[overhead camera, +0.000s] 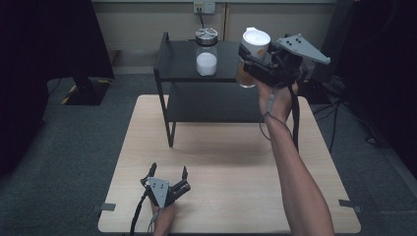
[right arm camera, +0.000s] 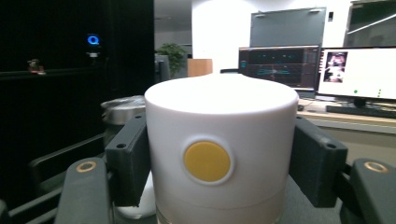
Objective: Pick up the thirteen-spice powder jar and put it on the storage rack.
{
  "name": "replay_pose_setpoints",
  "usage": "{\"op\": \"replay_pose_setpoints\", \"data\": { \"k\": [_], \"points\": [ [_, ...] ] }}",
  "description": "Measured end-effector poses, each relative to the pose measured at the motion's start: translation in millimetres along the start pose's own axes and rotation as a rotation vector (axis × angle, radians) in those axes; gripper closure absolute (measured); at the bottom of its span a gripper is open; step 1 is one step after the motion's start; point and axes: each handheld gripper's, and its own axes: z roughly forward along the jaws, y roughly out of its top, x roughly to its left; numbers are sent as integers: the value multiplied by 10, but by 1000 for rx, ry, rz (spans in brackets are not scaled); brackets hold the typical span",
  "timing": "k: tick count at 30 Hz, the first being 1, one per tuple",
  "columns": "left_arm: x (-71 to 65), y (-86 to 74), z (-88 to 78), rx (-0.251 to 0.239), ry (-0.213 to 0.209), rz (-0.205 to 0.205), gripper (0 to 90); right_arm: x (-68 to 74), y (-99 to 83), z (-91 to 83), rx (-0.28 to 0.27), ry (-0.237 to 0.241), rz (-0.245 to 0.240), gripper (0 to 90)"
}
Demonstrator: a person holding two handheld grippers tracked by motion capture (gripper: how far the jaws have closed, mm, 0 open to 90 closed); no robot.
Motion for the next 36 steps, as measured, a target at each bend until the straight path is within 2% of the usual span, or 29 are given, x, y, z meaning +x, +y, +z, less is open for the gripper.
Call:
{"op": "replay_pose_setpoints", "data": {
  "k": [8, 15, 20, 26, 36],
  "points": [
    [5, 0, 0, 0, -3, 0, 0, 52, 1, 237, 0, -49, 7, 301],
    [5, 0, 0, 0, -3, 0, 0, 109, 47, 484, 25, -81, -37, 301],
    [5, 1, 0, 0, -3, 0, 0, 116, 68, 582, 32, -89, -40, 301],
    [5, 0, -1, 0, -3, 0, 0, 145, 29, 656, 45, -96, -48, 301],
    [4, 0, 0, 0, -3, 0, 0, 97, -10, 654, 32, -91, -16, 299]
  ]
}}
